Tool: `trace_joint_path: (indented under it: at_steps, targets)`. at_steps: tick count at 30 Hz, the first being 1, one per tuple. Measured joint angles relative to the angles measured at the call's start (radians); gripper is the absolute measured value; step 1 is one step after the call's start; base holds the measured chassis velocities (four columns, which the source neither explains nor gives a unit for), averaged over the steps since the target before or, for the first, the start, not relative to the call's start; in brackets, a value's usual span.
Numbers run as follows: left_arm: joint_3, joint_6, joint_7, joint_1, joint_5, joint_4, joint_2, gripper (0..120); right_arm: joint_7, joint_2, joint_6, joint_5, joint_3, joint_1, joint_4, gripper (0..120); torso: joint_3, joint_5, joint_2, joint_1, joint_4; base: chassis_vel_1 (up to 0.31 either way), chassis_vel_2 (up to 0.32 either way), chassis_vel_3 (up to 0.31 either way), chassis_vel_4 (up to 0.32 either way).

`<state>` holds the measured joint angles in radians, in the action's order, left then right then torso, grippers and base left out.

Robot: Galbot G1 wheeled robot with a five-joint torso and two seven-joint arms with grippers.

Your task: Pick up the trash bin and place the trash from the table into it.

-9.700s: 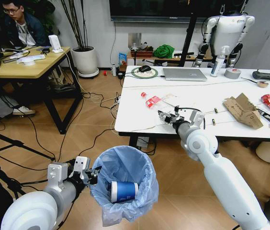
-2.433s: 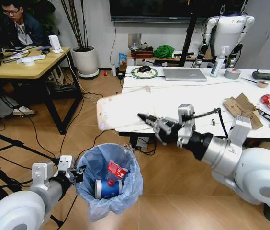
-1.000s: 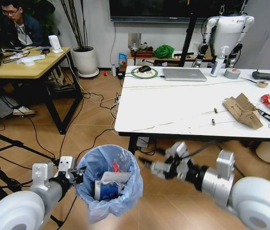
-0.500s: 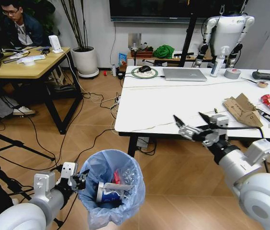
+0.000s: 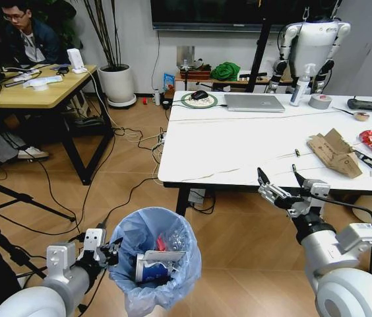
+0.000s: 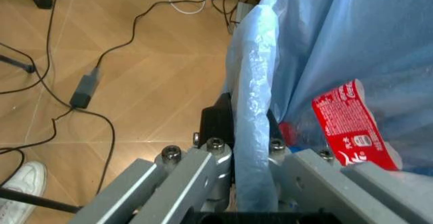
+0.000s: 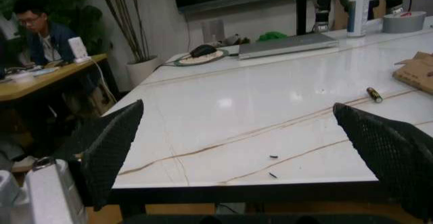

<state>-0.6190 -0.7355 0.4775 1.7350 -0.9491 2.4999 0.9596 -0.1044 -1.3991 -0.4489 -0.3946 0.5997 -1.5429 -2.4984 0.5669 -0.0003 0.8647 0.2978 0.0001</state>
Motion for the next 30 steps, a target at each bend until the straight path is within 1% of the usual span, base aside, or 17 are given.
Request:
trace_joint_path:
  at_steps: [6,9,11,14,17,19,20,23,24,26,30]
  targets:
    - [0.002,0.000,-0.001,0.006,0.004,0.000,0.005,0,0.001,-0.010,0.002,0.018,0.000,-0.013,0.000,100,0.000,0.0001,0.000,0.000,0.0001,-0.051,-0.067,0.084,0.070]
    - [0.003,0.000,-0.002,0.001,0.004,0.000,0.004,0,0.001,-0.009,0.002,0.018,0.006,-0.013,-0.001,100,0.000,0.0001,0.000,0.000,-0.0001,-0.149,-0.154,0.136,0.152]
    - [0.003,0.000,-0.003,-0.006,0.001,0.000,0.002,0,0.001,-0.006,0.002,0.015,0.014,-0.013,-0.001,100,0.000,0.0009,0.000,0.000,0.0000,-0.167,-0.163,0.156,0.165]
    - [0.008,0.000,-0.006,-0.021,-0.002,0.000,0.001,0,0.001,0.000,0.002,0.008,0.027,-0.012,-0.001,100,0.000,0.0000,0.000,0.000,-0.0003,-0.182,-0.171,0.166,0.166]
    - [0.013,0.000,-0.008,-0.029,-0.003,0.000,0.001,0,0.001,0.003,0.002,0.004,0.032,-0.012,-0.001,100,0.000,0.0009,0.000,0.000,-0.0004,-0.144,-0.149,0.174,0.148]
    - [0.015,0.000,-0.010,-0.036,-0.004,0.000,0.001,0,0.001,0.005,0.002,0.002,0.035,-0.011,-0.001,100,0.000,0.0005,0.000,0.000,-0.0001,-0.161,-0.130,0.179,0.140]
    - [0.015,0.000,-0.012,-0.039,-0.004,0.000,0.001,0,0.001,0.006,0.002,0.001,0.037,-0.011,-0.002,100,0.000,-0.0004,0.000,0.000,-0.0001,-0.132,-0.161,0.172,0.151]
    - [0.014,0.000,-0.015,-0.040,-0.004,0.000,0.002,0,0.001,0.008,0.002,0.000,0.039,-0.011,-0.002,100,0.000,0.0010,0.000,0.000,-0.0001,-0.131,-0.139,0.132,0.158]
    - [0.014,0.000,-0.015,-0.040,-0.004,0.000,0.002,0,0.001,0.008,0.002,0.000,0.039,-0.011,-0.002,100,0.000,0.0010,0.000,0.000,-0.0001,-0.143,-0.155,0.122,0.162]
    - [0.014,0.000,-0.018,-0.041,-0.004,0.000,0.005,0,0.002,0.010,0.002,0.000,0.039,-0.011,-0.002,100,0.000,-0.0002,0.000,0.000,-0.0001,-0.154,-0.152,0.132,0.148]
    - [0.014,0.000,-0.019,-0.041,-0.004,0.000,0.007,0,0.002,0.012,0.002,-0.001,0.039,-0.011,-0.003,100,0.000,0.0000,0.000,0.000,-0.0001,-0.166,-0.159,0.174,0.150]
